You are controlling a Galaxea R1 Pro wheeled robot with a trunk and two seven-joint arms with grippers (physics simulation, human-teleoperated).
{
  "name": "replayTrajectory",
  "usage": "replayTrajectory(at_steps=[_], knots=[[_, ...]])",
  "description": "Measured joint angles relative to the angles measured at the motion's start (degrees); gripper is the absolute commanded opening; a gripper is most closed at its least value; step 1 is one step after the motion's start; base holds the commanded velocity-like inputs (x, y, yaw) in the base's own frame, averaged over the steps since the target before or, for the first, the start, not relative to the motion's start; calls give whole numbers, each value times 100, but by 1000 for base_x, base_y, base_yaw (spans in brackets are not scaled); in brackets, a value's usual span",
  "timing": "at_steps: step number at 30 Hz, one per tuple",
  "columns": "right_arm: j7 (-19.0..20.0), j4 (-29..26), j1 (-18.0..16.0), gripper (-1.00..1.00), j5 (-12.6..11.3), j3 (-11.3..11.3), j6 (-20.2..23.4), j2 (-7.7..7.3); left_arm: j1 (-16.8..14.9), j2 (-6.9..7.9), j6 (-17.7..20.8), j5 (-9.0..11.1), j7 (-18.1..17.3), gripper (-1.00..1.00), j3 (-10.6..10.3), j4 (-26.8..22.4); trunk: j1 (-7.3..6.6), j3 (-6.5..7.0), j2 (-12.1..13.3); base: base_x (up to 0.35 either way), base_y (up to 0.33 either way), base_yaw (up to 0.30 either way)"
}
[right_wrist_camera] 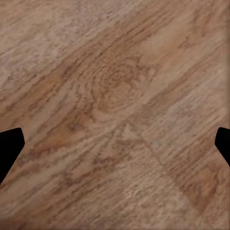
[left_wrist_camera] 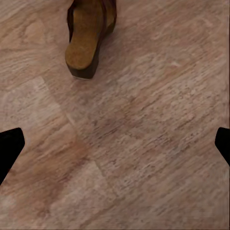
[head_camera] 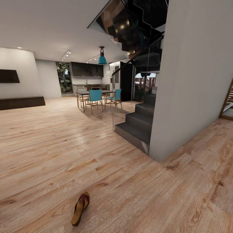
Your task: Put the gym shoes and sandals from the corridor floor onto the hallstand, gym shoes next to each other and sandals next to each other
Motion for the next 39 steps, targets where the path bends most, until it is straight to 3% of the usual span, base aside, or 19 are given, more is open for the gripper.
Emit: replayTrajectory(at_steps=[3, 5, 6, 7, 12, 16, 18, 21, 39], knots=[[-44, -71, -13, 100, 0, -3, -13, -19, 1, -6, 704, 1, -2, 100, -4, -979, 0, 0, 0, 0, 0, 0], [-94, -249, -21, 100, 1, -3, -15, -38, 0, -11, 1388, 4, 7, 100, -6, -1674, 0, 0, 0, 0, 0, 0], [-164, -496, -28, 100, 3, -3, -10, -52, -12, -15, 1959, 6, 14, 100, -7, -2242, 0, 1, 0, 0, 0, 0], [-211, -636, -29, 100, 1, -4, -6, -57, -33, -19, 2180, 7, 16, 100, -8, -2504, 0, 0, 0, 0, 0, 0], [-432, -1260, -33, 100, 3, -3, 11, -61, -497, -60, 2756, 6, 17, 100, -9, -3010, 1, 1, 1, 0, 0, 0], [-497, -1470, -34, 100, 1, 5, 14, -56, -779, -84, 2914, 8, 13, 100, -17, -2736, 1, 1, 1, 0, 0, 0], [-516, -1402, -34, 100, 0, 6, 10, -55, -881, -135, 2853, 13, 2, 100, -22, -2278, 1, 0, 1, 0, 0, 0], [-522, -1332, -35, 100, -4, 4, 3, -57, -935, -170, 2701, 15, -5, 100, -24, -1990, 1, 1, 1, 0, 0, 0], [-528, -1261, -35, 100, -1, 5, -8, -58, -992, -206, 2504, 22, -19, 100, -27, -1711, 1, 1, 0, 0, 0, 0]])
